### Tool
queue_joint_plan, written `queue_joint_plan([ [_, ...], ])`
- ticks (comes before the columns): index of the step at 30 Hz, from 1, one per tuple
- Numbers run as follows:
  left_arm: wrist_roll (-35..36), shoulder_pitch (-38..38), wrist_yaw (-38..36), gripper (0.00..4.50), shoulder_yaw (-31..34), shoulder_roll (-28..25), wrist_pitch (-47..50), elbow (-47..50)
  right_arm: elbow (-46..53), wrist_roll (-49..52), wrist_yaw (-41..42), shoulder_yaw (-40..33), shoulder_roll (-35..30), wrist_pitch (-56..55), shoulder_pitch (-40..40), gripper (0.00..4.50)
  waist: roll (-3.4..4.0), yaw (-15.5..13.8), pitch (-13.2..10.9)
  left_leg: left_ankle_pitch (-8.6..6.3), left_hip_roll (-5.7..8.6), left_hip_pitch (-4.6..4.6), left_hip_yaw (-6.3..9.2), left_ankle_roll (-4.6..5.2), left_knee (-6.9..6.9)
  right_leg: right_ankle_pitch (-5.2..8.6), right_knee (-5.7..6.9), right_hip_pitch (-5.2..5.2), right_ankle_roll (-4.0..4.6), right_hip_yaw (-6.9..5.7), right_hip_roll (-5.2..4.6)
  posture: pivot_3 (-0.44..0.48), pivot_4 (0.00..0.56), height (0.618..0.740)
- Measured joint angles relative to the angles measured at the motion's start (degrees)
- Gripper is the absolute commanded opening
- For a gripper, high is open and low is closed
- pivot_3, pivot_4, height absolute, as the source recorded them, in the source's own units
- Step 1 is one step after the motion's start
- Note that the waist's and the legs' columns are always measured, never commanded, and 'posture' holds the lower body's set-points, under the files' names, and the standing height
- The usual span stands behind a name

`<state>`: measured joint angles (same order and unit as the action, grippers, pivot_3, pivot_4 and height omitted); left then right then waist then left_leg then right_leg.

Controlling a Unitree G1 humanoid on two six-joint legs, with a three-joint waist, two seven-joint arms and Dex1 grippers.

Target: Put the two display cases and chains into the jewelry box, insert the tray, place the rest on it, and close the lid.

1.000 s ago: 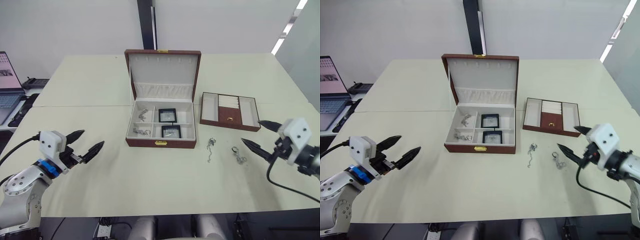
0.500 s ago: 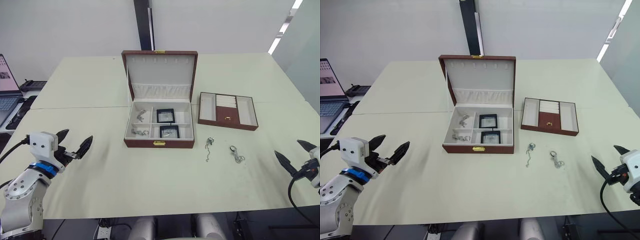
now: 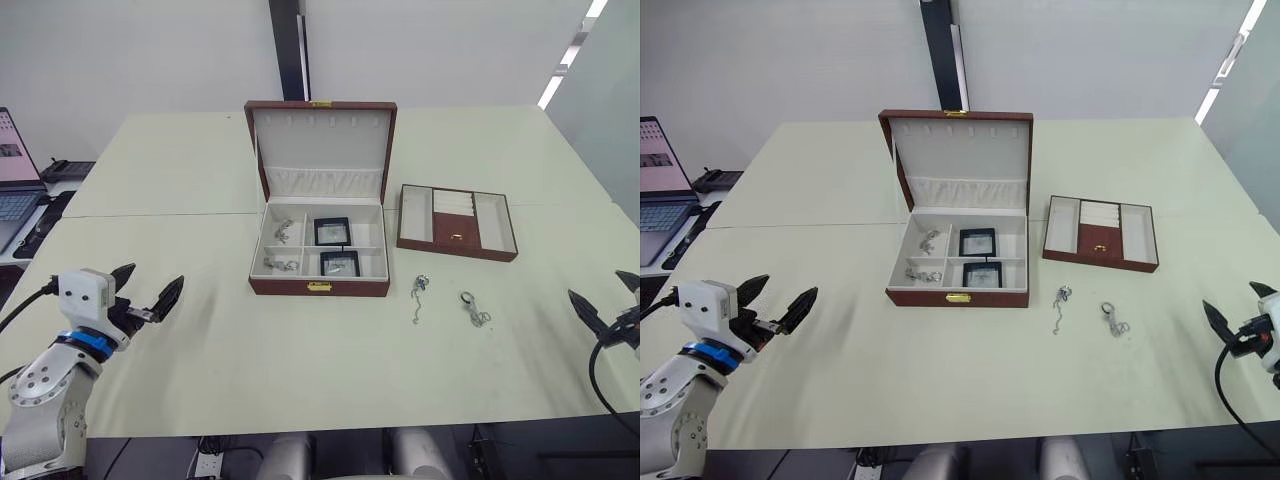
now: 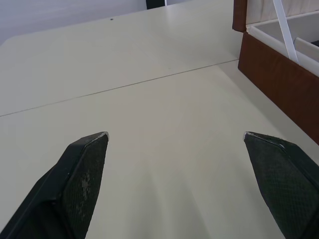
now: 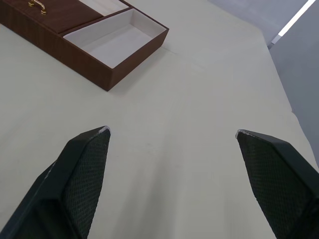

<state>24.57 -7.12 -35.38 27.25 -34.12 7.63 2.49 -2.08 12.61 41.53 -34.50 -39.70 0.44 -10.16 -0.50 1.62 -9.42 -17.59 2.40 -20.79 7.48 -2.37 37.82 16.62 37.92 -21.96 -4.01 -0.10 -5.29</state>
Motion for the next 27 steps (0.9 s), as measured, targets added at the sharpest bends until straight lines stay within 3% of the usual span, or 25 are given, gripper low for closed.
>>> queue_joint_plan([
  [16,0.79,-1.48,-1.11,4.5,3.69,-0.43,-2.01,-4.07,-0.32,0.99,-2.24,0.12,-0.55,0.57,-1.6,4.4,0.02,0.0,0.02,-0.01,0.0,0.01,-0.02,0.01,0.0,0.0,0.0,0.0,0.0,0.04,0.01,0.0,0.15,0.74],
  [21,1.83,-2.09,-7.0,4.5,3.42,-2.46,-2.46,-3.89,-0.06,0.64,-3.33,0.12,-1.22,0.56,-0.5,4.4,0.02,0.01,0.02,-0.01,0.0,0.01,-0.04,0.01,0.0,0.0,0.0,0.0,0.0,0.05,0.01,0.0,0.15,0.74],
  [27,6.13,-5.21,-16.67,4.5,0.58,-4.75,0.25,4.24,3.98,1.91,-3.2,-0.27,-1.51,2.0,-2.85,4.4,0.03,-0.04,0.03,-0.01,-0.03,0.0,-0.05,0.02,0.0,0.0,-0.01,0.01,0.0,0.08,0.0,0.0,0.15,0.74],
])
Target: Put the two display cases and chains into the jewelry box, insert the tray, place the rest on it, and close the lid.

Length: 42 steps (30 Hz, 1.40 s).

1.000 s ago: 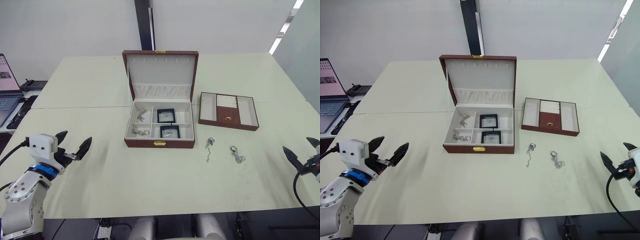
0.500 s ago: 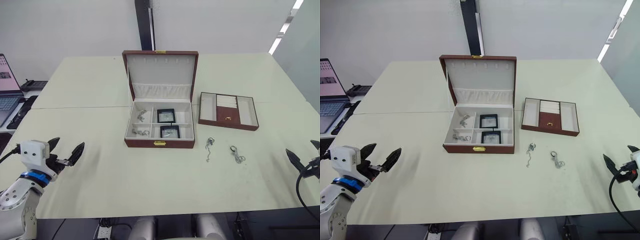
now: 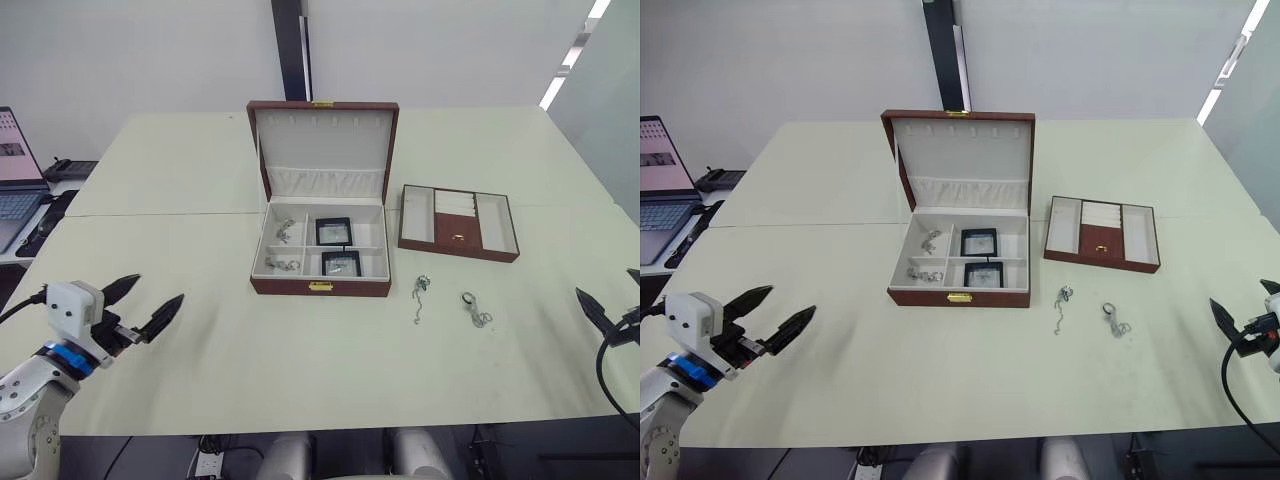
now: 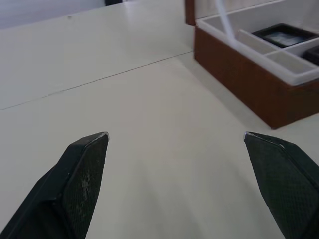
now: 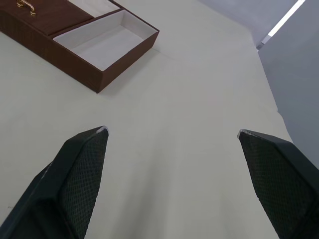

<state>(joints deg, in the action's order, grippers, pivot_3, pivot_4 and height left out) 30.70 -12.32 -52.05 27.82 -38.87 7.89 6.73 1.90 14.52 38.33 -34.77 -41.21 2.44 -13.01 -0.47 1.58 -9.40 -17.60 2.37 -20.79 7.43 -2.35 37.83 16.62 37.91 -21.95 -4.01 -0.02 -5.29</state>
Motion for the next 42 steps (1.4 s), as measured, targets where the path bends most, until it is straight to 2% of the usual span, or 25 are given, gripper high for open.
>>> queue_joint_plan([
  [6,4.02,0.3,-8.75,4.5,-4.46,-3.16,2.41,7.53,5.57,1.13,0.45,-0.12,0.0,2.68,-2.61,4.4,0.09,0.02,0.04,-0.01,0.01,0.0,-0.05,0.02,-0.01,0.0,0.0,0.0,0.0,0.03,0.01,0.0,0.15,0.74],
  [9,5.3,4.57,-13.61,4.5,-10.13,-3.7,1.94,12.12,12.89,3.65,3.17,0.43,-0.22,5.84,-6.68,4.4,0.11,-0.28,0.05,-0.01,0.02,-0.02,-0.06,0.02,0.02,0.0,-0.04,0.08,0.0,0.01,0.01,0.0,0.15,0.74],
  [13,9.62,9.56,-15.69,4.5,-14.01,-4.92,5.46,17.88,23.35,7.09,4.08,1.28,0.05,11.01,-10.79,4.4,0.12,-0.17,0.06,-0.01,0.0,0.03,0.06,0.02,0.01,0.0,-0.05,0.14,0.0,0.03,0.06,0.0,0.15,0.74],
  [21,10.72,11.79,-22.9,4.5,-17.42,-8.33,7.98,18.06,39.45,12.64,1.44,7.06,1.82,25.71,-18.03,4.4,0.16,-0.06,0.07,-0.05,-0.02,0.06,0.07,0.09,-0.01,0.02,-0.08,0.16,0.03,0.07,0.17,0.0,0.15,0.74],
  [32,9.32,12.21,-26.17,4.5,-17.49,-7.15,5.32,14.56,40.53,10.09,-3.32,11.38,2.84,29.3,-16.07,4.4,0.14,-0.05,0.06,-0.05,-0.02,0.06,0.06,0.09,0.0,0.02,-0.09,0.18,0.03,0.02,0.17,0.0,0.15,0.74],
  [42,9.41,11.62,-25.85,4.5,-17.49,-6.8,5.38,14.54,39.95,9.04,-2.59,11.63,3.43,27.35,-15.93,4.4,0.14,-0.05,0.06,-0.05,-0.02,0.07,0.1,0.09,0.0,0.02,-0.09,0.18,0.03,0.03,0.17,0.0,0.15,0.74],
])
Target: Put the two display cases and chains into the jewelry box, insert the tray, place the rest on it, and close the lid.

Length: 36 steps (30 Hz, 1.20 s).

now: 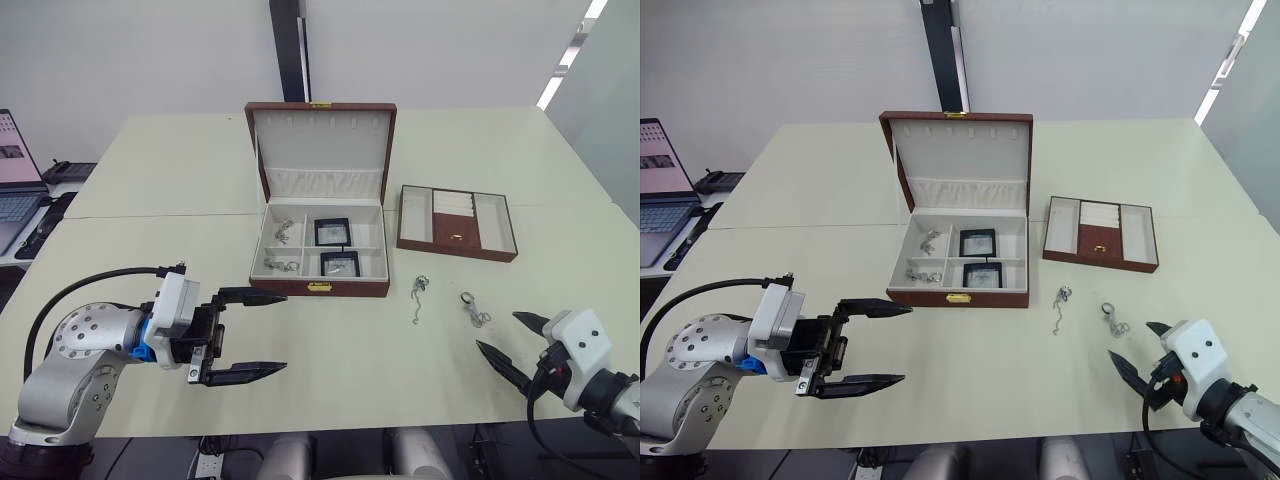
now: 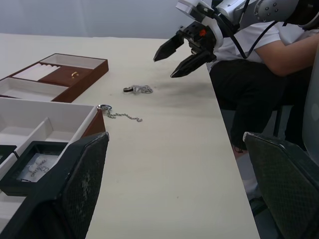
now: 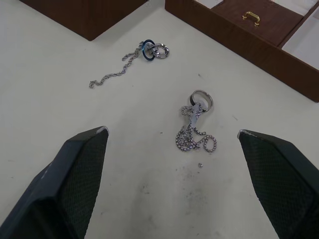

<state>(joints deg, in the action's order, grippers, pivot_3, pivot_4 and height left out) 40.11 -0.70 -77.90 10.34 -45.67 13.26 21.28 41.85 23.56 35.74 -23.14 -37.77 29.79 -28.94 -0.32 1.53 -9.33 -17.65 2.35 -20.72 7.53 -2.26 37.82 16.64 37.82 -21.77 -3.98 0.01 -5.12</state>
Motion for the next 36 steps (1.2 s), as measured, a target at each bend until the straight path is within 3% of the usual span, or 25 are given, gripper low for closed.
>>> queue_joint_plan([
  [6,1.36,0.99,4.26,4.5,0.65,0.94,2.71,0.13,-2.61,0.43,2.39,-2.87,-0.76,-2.66,2.74,4.4,0.0,0.06,0.0,0.0,0.0,0.01,-0.01,0.0,0.01,0.0,0.01,0.0,0.0,0.02,0.0,0.0,0.15,0.74],
  [23,2.52,-2.44,18.64,4.5,7.32,1.5,10.21,2.38,-14.85,2.16,13.62,-9.91,-15.36,-3.57,15.08,4.4,-0.03,0.04,-0.02,0.0,0.01,-0.01,-0.11,0.0,0.03,0.0,-0.02,0.04,0.0,-0.02,-0.02,0.0,0.15,0.74],
  [28,2.76,-3.08,20.18,4.5,7.49,1.57,10.83,5.57,-17.06,2.18,15.36,-8.4,-19.35,-2.91,19.89,4.4,-0.05,0.01,-0.03,0.0,0.0,-0.02,-0.11,-0.01,0.03,0.0,-0.03,0.04,0.0,-0.06,-0.02,0.0,0.15,0.74],
  [36,2.73,-3.67,21.19,4.5,7.33,2.3,11.28,6.28,-21.59,-2.77,16.33,1.86,-24.73,-2.72,27.93,4.4,-0.04,0.04,-0.03,0.01,0.02,-0.04,-0.17,-0.02,0.04,0.0,-0.05,0.03,0.0,-0.06,-0.03,0.0,0.15,0.74],
])
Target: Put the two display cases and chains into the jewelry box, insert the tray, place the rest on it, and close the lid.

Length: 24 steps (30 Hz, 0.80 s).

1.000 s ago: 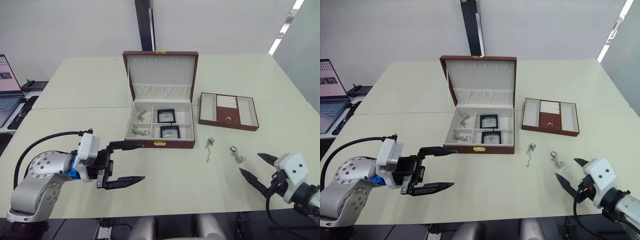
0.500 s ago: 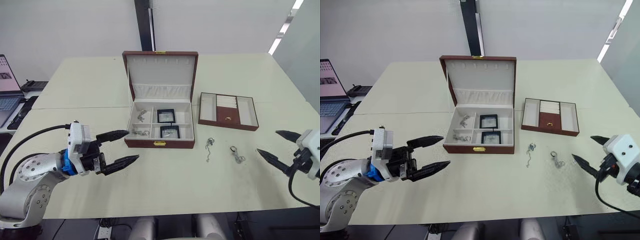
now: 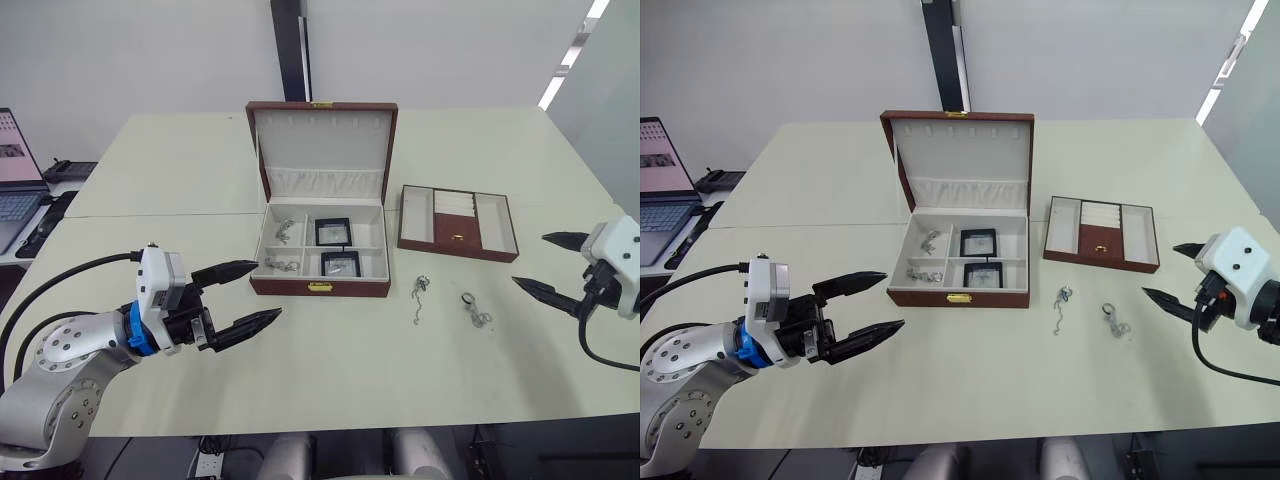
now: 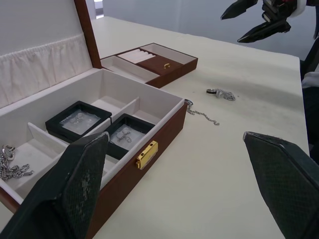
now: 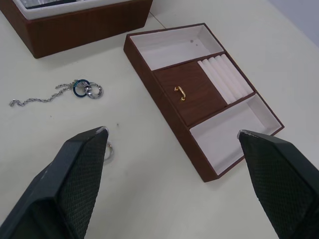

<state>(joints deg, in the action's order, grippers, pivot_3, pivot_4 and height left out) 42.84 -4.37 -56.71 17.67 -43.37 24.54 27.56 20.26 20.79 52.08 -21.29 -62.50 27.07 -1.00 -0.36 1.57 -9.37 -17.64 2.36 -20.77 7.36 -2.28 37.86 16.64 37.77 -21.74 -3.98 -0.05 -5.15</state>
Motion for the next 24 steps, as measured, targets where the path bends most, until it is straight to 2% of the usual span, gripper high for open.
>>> queue_joint_plan([
  [5,0.03,1.44,-0.03,4.5,-2.25,0.95,0.02,1.51,-5.63,-6.81,0.51,12.8,-4.14,1.36,13.23,4.4,0.01,0.16,-0.01,0.05,-0.03,-0.03,-0.04,-0.09,-0.02,0.0,-0.01,-0.06,0.01,-0.03,0.0,0.0,0.15,0.74],
  [12,0.03,4.64,1.34,4.5,-4.67,2.2,0.3,1.98,-15.23,-16.84,4.35,30.64,-1.97,6.27,31.65,4.4,0.01,0.15,-0.03,0.13,-0.02,-0.13,-0.1,-0.24,0.0,0.0,-0.02,-0.19,0.01,0.03,-0.02,0.0,0.15,0.74],
  [17,0.07,5.57,2.48,4.5,-6.15,3.09,0.44,3.8,-23.3,-23.1,5.86,38.21,2.34,5.9,38.14,4.4,0.01,0.11,-0.03,0.14,0.0,-0.17,-0.14,-0.25,-0.01,0.0,0.01,-0.3,0.0,0.13,-0.02,0.0,0.15,0.74],
  [24,0.01,5.84,2.55,4.5,-7.32,3.84,0.38,3.9,-37.21,-28.9,6.61,42.86,8.46,2.39,44.09,4.4,0.0,0.15,-0.03,0.14,0.0,-0.17,-0.28,-0.26,-0.02,0.0,0.08,-0.42,0.0,0.31,-0.02,0.0,0.15,0.74],
])
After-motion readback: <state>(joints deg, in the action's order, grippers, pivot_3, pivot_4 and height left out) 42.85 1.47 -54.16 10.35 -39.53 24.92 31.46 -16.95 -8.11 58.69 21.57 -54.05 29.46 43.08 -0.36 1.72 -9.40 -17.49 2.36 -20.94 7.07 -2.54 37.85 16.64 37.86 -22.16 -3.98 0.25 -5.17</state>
